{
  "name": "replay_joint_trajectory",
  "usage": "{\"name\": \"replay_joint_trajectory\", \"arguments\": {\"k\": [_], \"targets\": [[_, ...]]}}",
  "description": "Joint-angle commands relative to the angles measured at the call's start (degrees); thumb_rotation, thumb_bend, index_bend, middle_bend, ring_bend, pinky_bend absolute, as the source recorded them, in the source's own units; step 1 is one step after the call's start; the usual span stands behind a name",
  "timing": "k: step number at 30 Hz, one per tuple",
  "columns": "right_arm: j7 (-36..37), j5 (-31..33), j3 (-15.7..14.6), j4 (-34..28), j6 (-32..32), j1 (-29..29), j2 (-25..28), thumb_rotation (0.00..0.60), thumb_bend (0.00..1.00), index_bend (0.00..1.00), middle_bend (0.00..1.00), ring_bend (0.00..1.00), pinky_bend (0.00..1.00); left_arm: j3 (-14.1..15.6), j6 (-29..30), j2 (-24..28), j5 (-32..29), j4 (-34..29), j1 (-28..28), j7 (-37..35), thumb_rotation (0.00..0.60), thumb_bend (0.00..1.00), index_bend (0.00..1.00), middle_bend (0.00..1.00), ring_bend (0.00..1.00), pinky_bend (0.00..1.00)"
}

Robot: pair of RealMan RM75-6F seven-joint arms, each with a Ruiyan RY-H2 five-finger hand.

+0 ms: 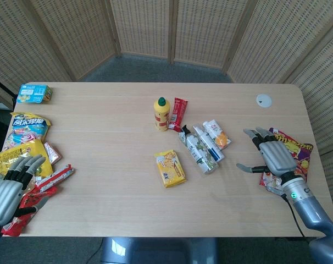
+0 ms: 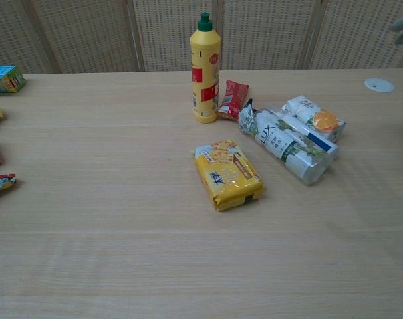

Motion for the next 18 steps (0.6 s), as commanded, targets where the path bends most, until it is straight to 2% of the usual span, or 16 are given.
{"name": "replay_joint_trajectory", "arguments": {"k": [1, 12, 18], "targets": [[0.6, 0.0, 0.1, 0.5, -0.3, 0.3, -0.5, 0.231, 0.18, 0.0, 0.0, 0.0, 0.0, -0.1, -0.5, -0.4, -0.3, -0.2, -0.3, 0.1, 0.6, 0.32, 0.0, 0.0, 0.0, 0.0], [2.2, 0.2, 0.7, 0.5, -0.7, 1.1, -1.8, 0.232, 0.18, 0.0, 0.0, 0.0, 0.0, -0.1, -0.3, -0.6, 0.3, 0.2, -0.5, -0.2, 0.6, 0.32, 0.0, 0.0, 0.0, 0.0], [3.7, 1.7, 1.9, 1.6, -4.9, 4.4, -5.1, 0.232, 0.18, 0.0, 0.0, 0.0, 0.0, 0.2, -0.6, -0.9, 0.3, 1.1, -0.6, -1.0, 0.6, 0.32, 0.0, 0.0, 0.0, 0.0]]}}
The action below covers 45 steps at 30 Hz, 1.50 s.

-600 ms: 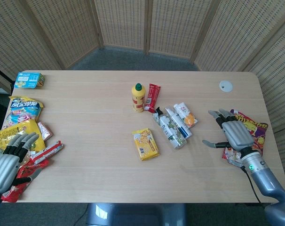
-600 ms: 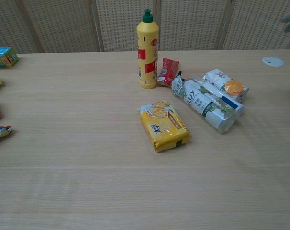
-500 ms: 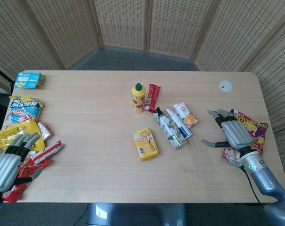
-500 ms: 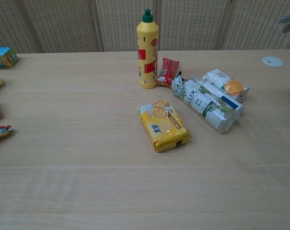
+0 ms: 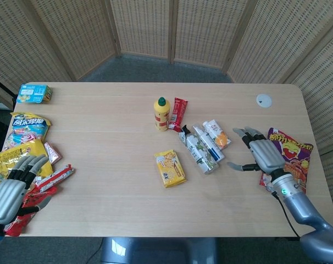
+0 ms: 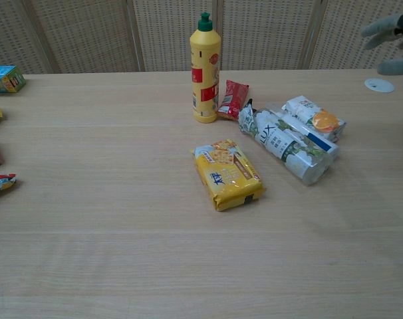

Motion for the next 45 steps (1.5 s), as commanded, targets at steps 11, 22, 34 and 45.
{"name": "replay_joint_trajectory", "arguments": {"k": [11, 22, 34, 45], "targets": [[0.0, 4.3, 1.7, 10.5, -10.7, 9.9, -14.0, 0.231, 0.18, 0.0, 0.0, 0.0, 0.0, 0.0, -0.3, -0.1, -1.5, 2.0, 0.0, -1.9, 0.6, 0.32, 0.0, 0.0, 0.0, 0.0], [1.4, 5.5, 1.2, 18.2, -14.8, 13.0, -20.3, 0.231, 0.18, 0.0, 0.0, 0.0, 0.0, 0.1, -0.2, -0.3, -2.0, 2.7, 0.3, -2.6, 0.6, 0.32, 0.0, 0.0, 0.0, 0.0], [2.0, 7.5, 0.8, 26.9, -19.5, 16.0, -25.5, 0.233, 0.18, 0.0, 0.0, 0.0, 0.0, 0.2, 0.3, 0.0, -1.5, 2.3, 0.4, -2.4, 0.6, 0.32, 0.0, 0.0, 0.0, 0.0], [1.7, 8.7, -0.3, 33.2, -22.5, 16.8, -27.7, 0.229, 0.18, 0.0, 0.0, 0.0, 0.0, 0.1, 0.4, 0.2, -1.4, 1.8, 0.3, -2.3, 0.6, 0.32, 0.0, 0.0, 0.0, 0.0]]}}
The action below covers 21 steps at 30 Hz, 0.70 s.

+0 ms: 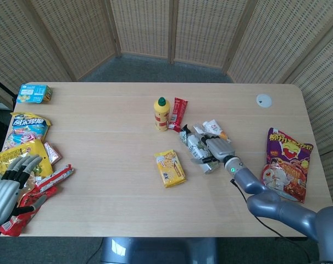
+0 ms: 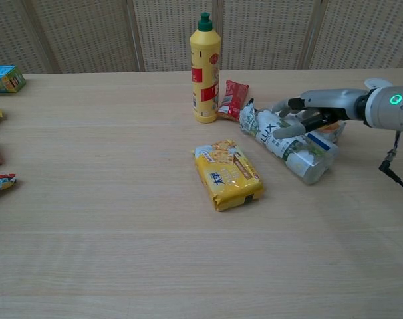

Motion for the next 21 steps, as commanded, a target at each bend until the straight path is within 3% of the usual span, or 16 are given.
{"name": "replay_joint_trajectory", "arguments": {"k": [1, 21], "targets": [[-0.5, 0.2, -0.4, 1.0, -0.4, 0.1, -0.2, 0.233, 0.18, 0.0, 0.0, 0.0, 0.0, -0.1, 0.0, 0.0, 0.0, -0.1, -0.1, 0.1, 0.6, 0.32, 0.0, 0.0, 0.0, 0.0], [-5.7, 8.5, -1.0, 7.0, -0.4, -2.6, 0.7, 0.233, 0.18, 0.0, 0.0, 0.0, 0.0, -0.5, -0.7, 0.0, 0.1, -1.0, -0.8, 0.9, 0.6, 0.32, 0.0, 0.0, 0.0, 0.0]]}}
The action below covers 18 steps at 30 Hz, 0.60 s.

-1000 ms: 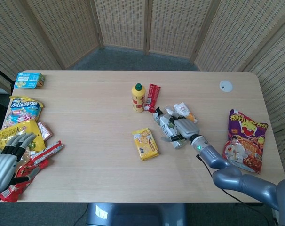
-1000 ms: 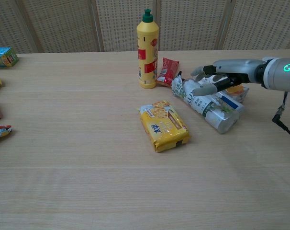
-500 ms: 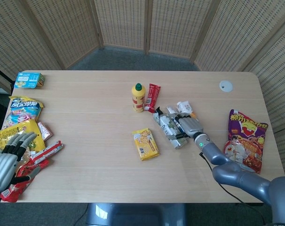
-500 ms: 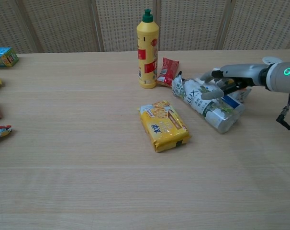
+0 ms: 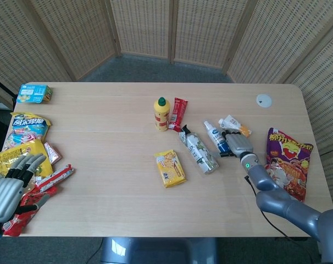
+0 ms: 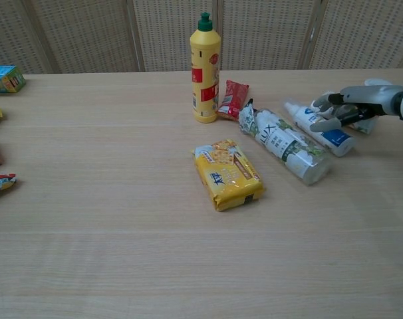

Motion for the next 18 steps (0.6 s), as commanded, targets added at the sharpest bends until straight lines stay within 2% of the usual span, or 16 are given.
{"name": "replay_joint_trajectory", "arguments": {"k": [1, 13, 18], "targets": [[-0.9, 1.1, -0.2, 0.3, 0.2, -0.7, 0.5, 0.233, 0.18, 0.0, 0.0, 0.0, 0.0, 0.0, 0.0, 0.1, 0.0, 0.0, -0.1, 0.1, 0.6, 0.32, 0.0, 0.0, 0.0, 0.0], [-3.7, 4.9, -0.1, -4.5, 3.3, -3.8, 6.8, 0.232, 0.18, 0.0, 0.0, 0.0, 0.0, -0.3, -0.7, -0.4, 0.4, -0.2, -0.9, 0.2, 0.6, 0.32, 0.0, 0.0, 0.0, 0.0], [-4.5, 4.9, 0.3, -6.7, 5.1, -4.3, 7.9, 0.235, 0.18, 0.0, 0.0, 0.0, 0.0, -0.3, -0.7, -0.7, 0.7, -0.1, -1.0, 0.1, 0.6, 0.32, 0.0, 0.0, 0.0, 0.0]]}}
